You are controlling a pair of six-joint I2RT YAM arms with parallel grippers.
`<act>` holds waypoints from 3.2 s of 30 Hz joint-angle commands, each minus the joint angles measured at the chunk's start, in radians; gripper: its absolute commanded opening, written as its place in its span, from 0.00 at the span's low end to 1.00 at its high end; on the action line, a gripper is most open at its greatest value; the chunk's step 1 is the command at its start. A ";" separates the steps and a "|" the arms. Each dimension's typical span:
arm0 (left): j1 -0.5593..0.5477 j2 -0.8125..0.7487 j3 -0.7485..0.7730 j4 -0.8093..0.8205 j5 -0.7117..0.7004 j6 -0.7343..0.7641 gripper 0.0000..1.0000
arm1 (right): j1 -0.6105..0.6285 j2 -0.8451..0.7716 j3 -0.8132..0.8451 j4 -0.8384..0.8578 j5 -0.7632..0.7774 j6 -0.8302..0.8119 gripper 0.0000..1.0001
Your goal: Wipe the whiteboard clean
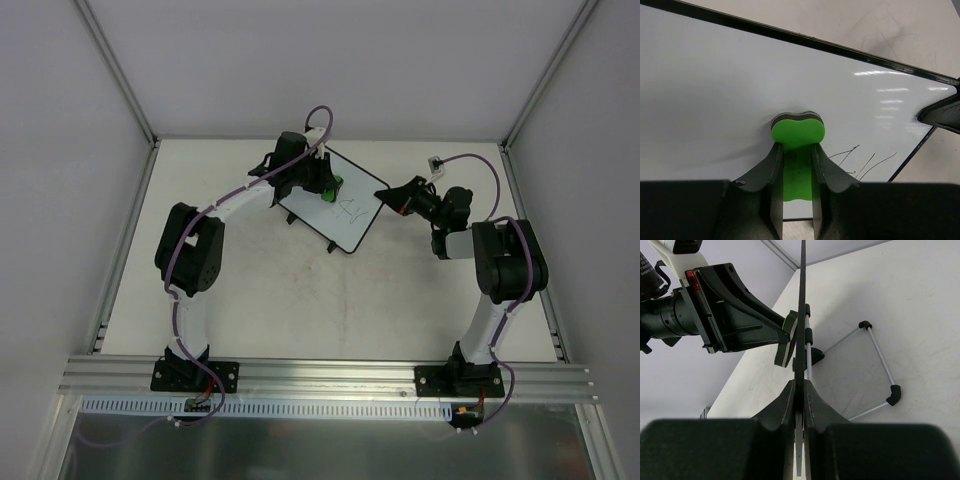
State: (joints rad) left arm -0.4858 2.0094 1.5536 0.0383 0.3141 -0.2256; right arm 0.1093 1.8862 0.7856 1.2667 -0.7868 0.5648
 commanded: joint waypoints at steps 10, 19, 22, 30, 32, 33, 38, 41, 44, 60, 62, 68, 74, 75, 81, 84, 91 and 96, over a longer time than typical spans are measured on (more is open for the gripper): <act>-0.039 0.014 -0.072 -0.025 0.020 0.003 0.00 | 0.026 -0.038 0.043 0.266 -0.071 0.007 0.00; -0.059 -0.049 -0.256 0.029 0.026 -0.017 0.00 | 0.026 -0.038 0.043 0.264 -0.071 0.010 0.00; -0.062 -0.075 -0.312 0.048 0.058 -0.015 0.00 | 0.026 -0.038 0.043 0.264 -0.069 0.010 0.00; -0.065 -0.126 -0.417 0.058 0.066 -0.027 0.00 | 0.026 -0.036 0.046 0.266 -0.068 0.010 0.00; -0.065 -0.129 -0.423 0.061 0.063 -0.027 0.00 | 0.026 -0.039 0.044 0.264 -0.069 0.010 0.00; -0.065 -0.129 -0.420 0.061 0.062 -0.026 0.00 | 0.026 -0.038 0.046 0.266 -0.069 0.010 0.00; -0.065 -0.120 -0.368 0.060 0.063 -0.021 0.00 | 0.026 -0.039 0.043 0.266 -0.071 0.012 0.00; -0.065 -0.097 -0.302 0.046 0.072 -0.017 0.00 | 0.026 -0.041 0.041 0.266 -0.072 0.012 0.00; -0.065 -0.055 -0.204 0.002 0.077 -0.008 0.00 | 0.027 -0.041 0.041 0.266 -0.071 0.012 0.00; -0.056 0.063 0.146 -0.159 0.003 0.042 0.00 | 0.032 -0.047 0.038 0.266 -0.075 0.010 0.00; -0.054 0.063 0.148 -0.169 -0.009 0.051 0.00 | 0.032 -0.045 0.040 0.266 -0.075 0.010 0.00; -0.054 0.064 0.128 -0.175 0.014 0.046 0.00 | 0.032 -0.045 0.038 0.266 -0.075 0.010 0.00; -0.066 0.063 0.059 -0.175 0.034 -0.003 0.00 | 0.032 -0.045 0.040 0.266 -0.074 0.010 0.00; -0.071 0.057 0.037 -0.175 0.036 -0.007 0.00 | 0.032 -0.042 0.040 0.266 -0.074 0.010 0.00; -0.086 0.028 -0.033 -0.172 0.036 -0.026 0.00 | 0.033 -0.042 0.041 0.266 -0.074 0.010 0.00; -0.097 0.000 -0.081 -0.173 0.037 -0.034 0.00 | 0.033 -0.044 0.043 0.266 -0.074 0.010 0.00; -0.142 -0.041 -0.176 -0.176 0.045 -0.044 0.00 | 0.033 -0.047 0.041 0.266 -0.075 0.010 0.00; -0.143 -0.054 -0.233 -0.181 0.020 -0.083 0.00 | 0.033 -0.048 0.040 0.266 -0.075 0.010 0.00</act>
State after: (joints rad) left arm -0.6228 1.9621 1.3613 -0.1143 0.3634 -0.2790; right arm 0.1093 1.8862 0.7914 1.2438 -0.7826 0.5526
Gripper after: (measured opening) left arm 0.185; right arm 0.088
